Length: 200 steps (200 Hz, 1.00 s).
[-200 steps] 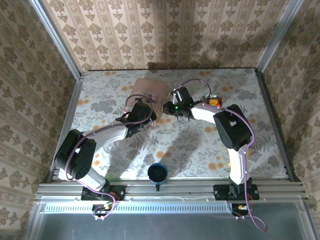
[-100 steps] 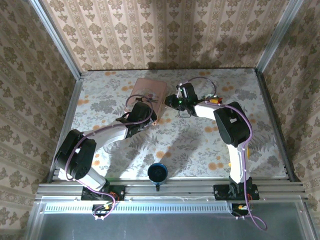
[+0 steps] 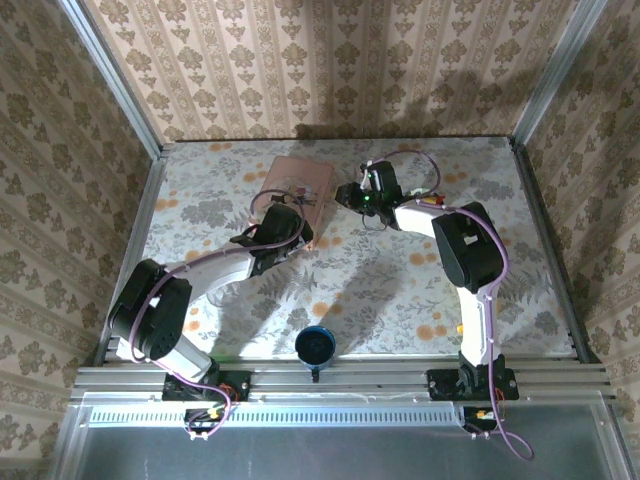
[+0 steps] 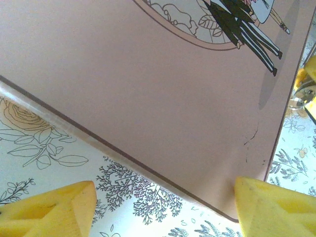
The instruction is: Unlock the padlock with the key
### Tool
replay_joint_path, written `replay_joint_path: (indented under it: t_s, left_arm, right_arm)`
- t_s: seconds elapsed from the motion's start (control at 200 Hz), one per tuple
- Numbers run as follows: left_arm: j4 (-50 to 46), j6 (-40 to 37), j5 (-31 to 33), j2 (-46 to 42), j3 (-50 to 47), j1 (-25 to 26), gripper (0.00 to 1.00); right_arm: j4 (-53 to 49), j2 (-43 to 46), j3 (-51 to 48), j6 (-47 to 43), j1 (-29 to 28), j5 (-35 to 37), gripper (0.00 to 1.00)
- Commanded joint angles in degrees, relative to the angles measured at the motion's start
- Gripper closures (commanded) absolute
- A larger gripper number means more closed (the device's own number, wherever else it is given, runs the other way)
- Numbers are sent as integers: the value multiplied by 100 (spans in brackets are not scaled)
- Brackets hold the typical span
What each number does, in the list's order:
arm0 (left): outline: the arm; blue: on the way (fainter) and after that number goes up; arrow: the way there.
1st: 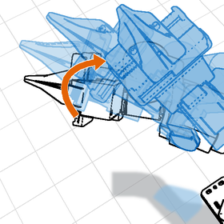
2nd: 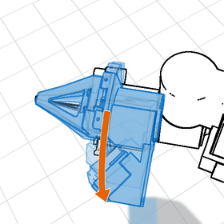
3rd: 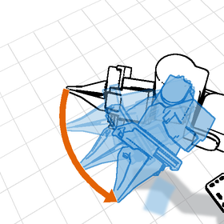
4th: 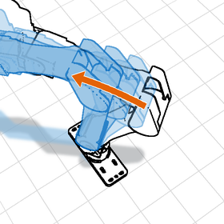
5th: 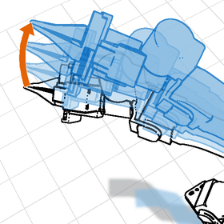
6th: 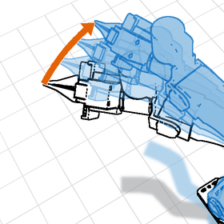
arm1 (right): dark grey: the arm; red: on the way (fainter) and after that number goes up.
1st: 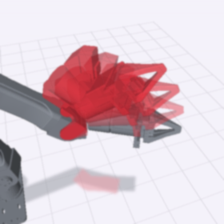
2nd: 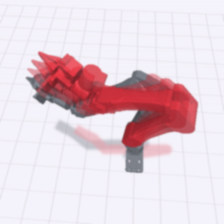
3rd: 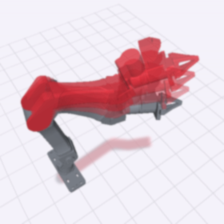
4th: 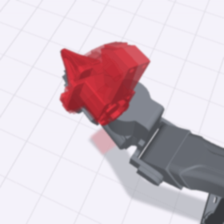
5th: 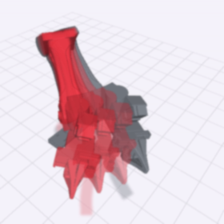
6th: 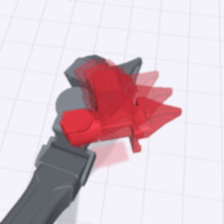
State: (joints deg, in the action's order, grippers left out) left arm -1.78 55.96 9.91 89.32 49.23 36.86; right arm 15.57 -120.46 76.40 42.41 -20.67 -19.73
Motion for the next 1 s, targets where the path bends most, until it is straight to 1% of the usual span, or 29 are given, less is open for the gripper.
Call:
replay_joint_path:
  t_s: [0.0,0.3,0.49,0.72,0.995]
  left_arm:
    - [-991,-7,-2,45,-366,-113,27]
    - [-1026,-24,50,-198,-517,-241,27]
    - [-1043,12,124,-419,-701,-341,27]
    - [-1086,11,167,-710,-896,-511,27]
    - [-1216,-29,314,-1145,-986,-701,27]
  right_arm:
    - [-281,536,-243,-286,-47,161,93]
    - [-1047,1587,-927,-866,-177,610,93]
    - [-1736,2227,-1201,-1270,-271,978,93]
    - [-2446,2919,-1609,-1682,-315,1256,93]
    - [-3898,3439,-1760,-2286,-530,2043,94]
